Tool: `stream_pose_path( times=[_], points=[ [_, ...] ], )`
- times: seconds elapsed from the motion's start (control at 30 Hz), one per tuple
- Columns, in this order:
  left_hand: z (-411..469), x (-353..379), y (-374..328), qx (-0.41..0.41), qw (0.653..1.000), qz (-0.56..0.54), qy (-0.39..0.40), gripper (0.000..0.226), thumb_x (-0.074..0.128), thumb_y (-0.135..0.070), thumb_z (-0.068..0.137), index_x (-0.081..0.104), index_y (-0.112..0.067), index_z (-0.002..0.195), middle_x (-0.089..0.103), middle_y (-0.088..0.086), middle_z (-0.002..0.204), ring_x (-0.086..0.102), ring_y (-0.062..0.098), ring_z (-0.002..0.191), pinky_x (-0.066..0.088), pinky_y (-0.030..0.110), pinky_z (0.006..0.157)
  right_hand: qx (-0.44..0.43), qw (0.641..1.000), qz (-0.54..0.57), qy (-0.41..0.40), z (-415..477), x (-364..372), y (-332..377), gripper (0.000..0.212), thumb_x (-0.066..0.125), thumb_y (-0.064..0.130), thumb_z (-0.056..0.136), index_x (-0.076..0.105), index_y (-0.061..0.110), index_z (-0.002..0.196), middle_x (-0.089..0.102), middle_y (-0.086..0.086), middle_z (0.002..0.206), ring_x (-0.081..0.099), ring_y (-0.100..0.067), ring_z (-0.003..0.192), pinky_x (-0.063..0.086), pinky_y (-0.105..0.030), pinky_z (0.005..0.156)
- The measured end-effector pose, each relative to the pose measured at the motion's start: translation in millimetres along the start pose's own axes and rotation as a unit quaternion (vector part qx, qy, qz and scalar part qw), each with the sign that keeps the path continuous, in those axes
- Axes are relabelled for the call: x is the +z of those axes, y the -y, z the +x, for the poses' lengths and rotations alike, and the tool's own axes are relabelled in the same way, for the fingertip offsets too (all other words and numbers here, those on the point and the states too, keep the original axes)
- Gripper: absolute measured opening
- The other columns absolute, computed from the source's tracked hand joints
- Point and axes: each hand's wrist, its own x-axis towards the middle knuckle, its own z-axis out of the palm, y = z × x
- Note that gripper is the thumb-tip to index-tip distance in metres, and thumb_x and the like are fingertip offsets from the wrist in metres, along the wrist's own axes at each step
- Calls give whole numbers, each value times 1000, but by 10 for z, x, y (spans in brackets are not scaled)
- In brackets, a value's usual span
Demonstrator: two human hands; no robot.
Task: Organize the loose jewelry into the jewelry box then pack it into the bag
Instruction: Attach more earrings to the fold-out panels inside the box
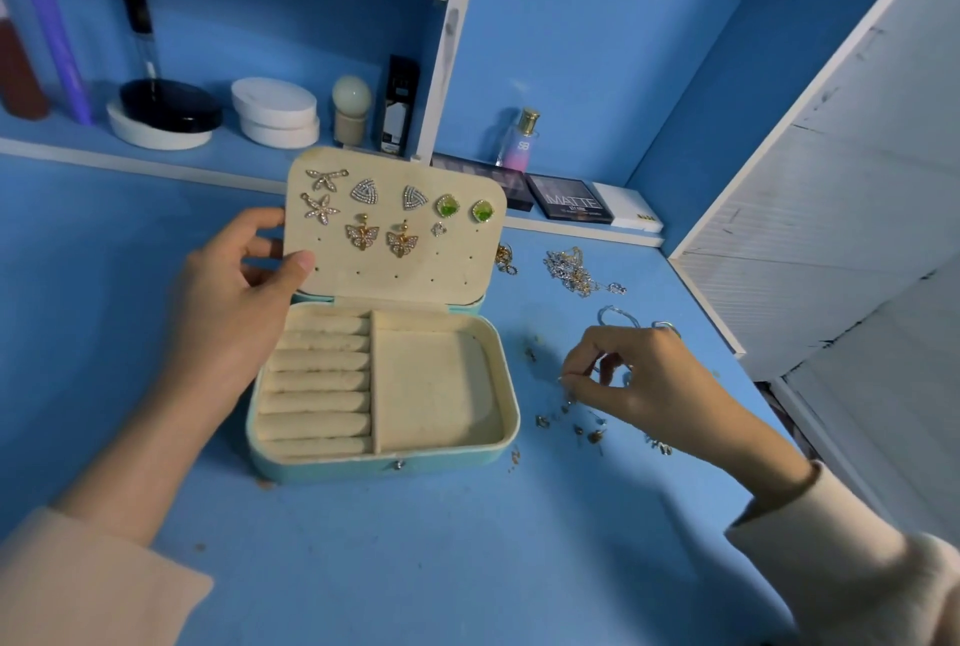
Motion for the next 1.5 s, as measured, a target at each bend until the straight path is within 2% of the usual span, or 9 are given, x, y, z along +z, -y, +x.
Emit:
stream_pose_path(
  times=[0.13, 0.27, 0.5, 0.63, 0.8, 0.93, 1.13, 1.33, 1.5],
  points=[
    [3, -3, 11, -2, 1000, -1, 1, 25, 62, -9, 88, 57, -31, 100, 61, -12, 84, 57, 7, 74, 43, 23, 65, 32, 989, 143, -18, 35, 13, 85, 14, 71, 2, 79, 65, 12, 71, 71, -3, 77, 66, -18, 72, 53, -26, 75],
    [-1, -8, 19, -6, 1000, -8, 6, 25, 62, -10, 88, 57, -30, 101, 61, -11, 87, 58, 7, 76, 42, 22, 65, 29, 973, 228, -28, 100, 34, 186, 19, 75, 2, 75, 70, 20, 81, 71, -2, 82, 67, -17, 80, 53, -24, 81],
    [-10, -5, -1, -1, 1000, -12, 4, 29, 62, -9, 88, 56, -38, 92, 62, -12, 84, 59, 8, 73, 42, 23, 62, -47, 977, 162, -129, 307, 133, 330, 18, 74, 7, 76, 75, 22, 87, 70, 5, 82, 64, -12, 75, 52, -22, 78],
    [-1, -6, 13, -4, 1000, -11, 6, 26, 62, -9, 88, 58, -33, 97, 63, -12, 84, 58, 4, 71, 41, 11, 57, -81, 968, 112, -209, 456, 241, 409, 23, 74, 6, 77, 73, 23, 92, 68, 4, 79, 62, -10, 74, 51, -20, 76],
    [2, -12, 27, -6, 1000, -9, 2, 25, 63, -10, 88, 59, -32, 97, 63, -12, 83, 59, 9, 72, 38, 18, 59, -93, 946, 118, -287, 656, 365, 466, 30, 73, 3, 77, 68, 28, 93, 68, 4, 80, 62, -9, 75, 50, -16, 77],
    [3, -9, 16, -3, 1000, -19, 7, 30, 63, -10, 88, 57, -39, 92, 64, -10, 84, 60, 15, 74, 41, 22, 61, -55, 940, 190, -277, 769, 414, 481, 23, 72, 2, 78, 72, 20, 93, 72, 4, 83, 64, -11, 75, 52, -22, 79],
    [0, -12, 18, -1, 1000, -23, 11, 27, 63, -9, 88, 59, -35, 96, 66, -10, 85, 62, 12, 76, 42, 23, 62, 20, 877, 417, -236, 829, 436, 486, 19, 67, -6, 78, 73, 10, 86, 74, 4, 82, 67, -8, 82, 52, -21, 82],
    [-2, -20, -8, 1, 1000, -26, 10, 38, 63, -9, 87, 55, -46, 86, 66, -11, 83, 60, 11, 73, 40, 22, 61, 16, 862, 453, -225, 838, 432, 515, 19, 64, -9, 80, 64, 4, 93, 70, 4, 68, 60, -5, 66, 44, -13, 63],
    [5, -19, -8, 6, 1000, -23, 10, 40, 63, -8, 87, 54, -47, 85, 64, -13, 80, 60, 10, 73, 40, 22, 61, 28, 861, 449, -240, 838, 421, 525, 30, 64, -9, 80, 46, 11, 92, 70, 2, 65, 59, -9, 63, 44, -16, 60]
  ],
)
